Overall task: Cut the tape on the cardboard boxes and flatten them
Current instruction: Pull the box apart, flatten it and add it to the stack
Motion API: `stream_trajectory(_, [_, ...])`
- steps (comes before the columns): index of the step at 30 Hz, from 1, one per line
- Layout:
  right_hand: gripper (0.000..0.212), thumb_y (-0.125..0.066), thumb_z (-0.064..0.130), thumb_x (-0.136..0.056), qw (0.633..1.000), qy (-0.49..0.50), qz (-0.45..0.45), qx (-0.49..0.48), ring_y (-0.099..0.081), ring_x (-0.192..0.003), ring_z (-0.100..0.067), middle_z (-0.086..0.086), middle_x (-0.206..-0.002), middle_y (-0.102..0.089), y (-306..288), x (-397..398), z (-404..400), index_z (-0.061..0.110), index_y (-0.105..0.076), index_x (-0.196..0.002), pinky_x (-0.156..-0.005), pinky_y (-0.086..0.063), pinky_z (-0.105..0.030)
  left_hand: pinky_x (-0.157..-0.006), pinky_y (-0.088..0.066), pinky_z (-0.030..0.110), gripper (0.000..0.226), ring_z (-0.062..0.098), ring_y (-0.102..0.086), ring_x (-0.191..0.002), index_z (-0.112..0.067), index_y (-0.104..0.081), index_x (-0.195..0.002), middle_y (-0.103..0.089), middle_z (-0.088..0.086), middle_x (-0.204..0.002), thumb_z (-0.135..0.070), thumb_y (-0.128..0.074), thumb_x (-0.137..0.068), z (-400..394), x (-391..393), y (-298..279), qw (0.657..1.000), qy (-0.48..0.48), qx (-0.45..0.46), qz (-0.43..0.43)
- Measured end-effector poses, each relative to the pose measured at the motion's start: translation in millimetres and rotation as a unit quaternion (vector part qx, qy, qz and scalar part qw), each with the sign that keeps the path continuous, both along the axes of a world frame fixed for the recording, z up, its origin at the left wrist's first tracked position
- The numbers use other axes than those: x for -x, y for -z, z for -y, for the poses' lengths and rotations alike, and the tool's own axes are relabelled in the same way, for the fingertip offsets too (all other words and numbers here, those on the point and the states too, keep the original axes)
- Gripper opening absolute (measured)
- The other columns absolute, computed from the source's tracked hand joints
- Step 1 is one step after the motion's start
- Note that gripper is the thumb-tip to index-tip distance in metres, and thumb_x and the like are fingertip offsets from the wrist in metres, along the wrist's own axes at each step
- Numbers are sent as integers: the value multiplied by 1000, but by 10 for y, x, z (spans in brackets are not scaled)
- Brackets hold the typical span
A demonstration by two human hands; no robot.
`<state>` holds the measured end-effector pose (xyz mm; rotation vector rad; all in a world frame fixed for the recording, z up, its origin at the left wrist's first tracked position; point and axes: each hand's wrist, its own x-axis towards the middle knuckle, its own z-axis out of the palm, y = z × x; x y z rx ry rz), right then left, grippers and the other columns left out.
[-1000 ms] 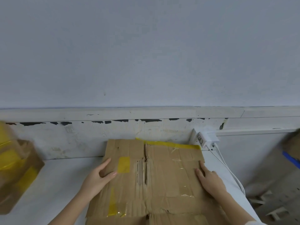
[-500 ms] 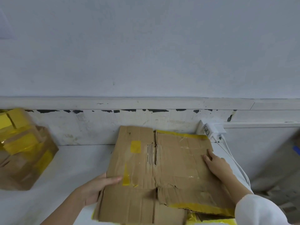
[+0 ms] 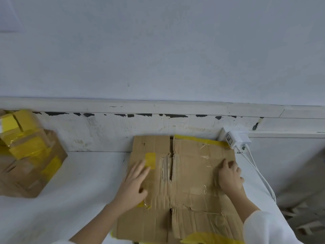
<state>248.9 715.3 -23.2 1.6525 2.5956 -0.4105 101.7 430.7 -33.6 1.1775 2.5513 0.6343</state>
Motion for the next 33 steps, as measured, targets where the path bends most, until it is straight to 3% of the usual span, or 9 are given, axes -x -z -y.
stream_trajectory(3, [53,-26,12,-97,999,-31,-19,10,0,-144,-24,-1,-158,1,-2,179,30,16,-17,-149,-111,-13,-58,-114,11,50,56,11,16,-143,-35,-11,-149,10,-17,-156,-32,-31,-98,-476,87,-93,998,-9,55,-14])
stream_trajectory(6, [60,-25,56,-95,996,-76,-19,49,4,-143,-33,5,-158,9,73,295,72,41,-1,-148,-106,-5,-66,-105,10,66,65,27,16,-143,-43,1,-147,16,-14,-156,-66,-21,-91,-835,97,-25,992,-51,117,9])
stream_trajectory(8, [65,-19,71,-87,994,-91,8,56,6,-141,-40,10,-157,14,165,331,55,52,5,-144,-104,-4,-69,-100,10,72,75,35,22,-140,-47,15,-143,27,-11,-153,-77,-18,-83,-955,80,122,984,-54,167,-20])
stream_trajectory(14, [64,-8,71,-86,994,-85,64,35,13,-140,-39,13,-156,19,428,379,34,50,15,-142,-104,-6,-69,-97,11,73,73,36,34,-135,-53,41,-121,54,-15,-129,-84,-7,-74,-986,110,526,983,-63,170,-35])
stream_trajectory(21, [64,-8,70,-88,993,-82,85,24,9,-142,-37,13,-156,19,312,388,113,49,16,-142,-107,-10,-63,-96,16,73,79,34,33,-136,-49,17,-141,42,-15,-141,-82,-14,-77,-1005,170,489,984,-38,174,19])
stream_trajectory(24, [59,-10,67,-90,993,-84,75,13,6,-143,-30,12,-157,14,118,391,165,50,9,-144,-109,-10,-58,-101,16,68,78,31,31,-138,-38,15,-146,31,-14,-151,-72,-22,-87,-932,249,259,985,-7,155,80])
stream_trajectory(27, [54,-14,60,-95,995,-85,59,-11,0,-144,-22,10,-158,6,-71,414,295,47,-2,-146,-110,-12,-55,-113,11,46,74,15,19,-143,-23,16,-148,20,-8,-156,-54,-26,-97,-628,316,69,989,-8,77,127])
stream_trajectory(29, [50,-13,53,-98,994,-82,53,-44,-8,-143,-20,8,-158,0,-182,457,435,42,-6,-146,-111,-17,-50,-115,5,30,70,9,11,-144,-18,13,-149,15,-6,-157,-47,-28,-99,-314,359,-34,993,-18,20,119])
stream_trajectory(33, [51,-20,41,-100,994,-72,29,-73,-22,-140,-22,-3,-156,-13,-375,573,758,24,-16,-148,-114,-22,-43,-112,1,18,59,8,-1,-145,-15,-3,-151,-1,-2,-159,-36,-28,-102,492,593,-233,995,-64,-62,44])
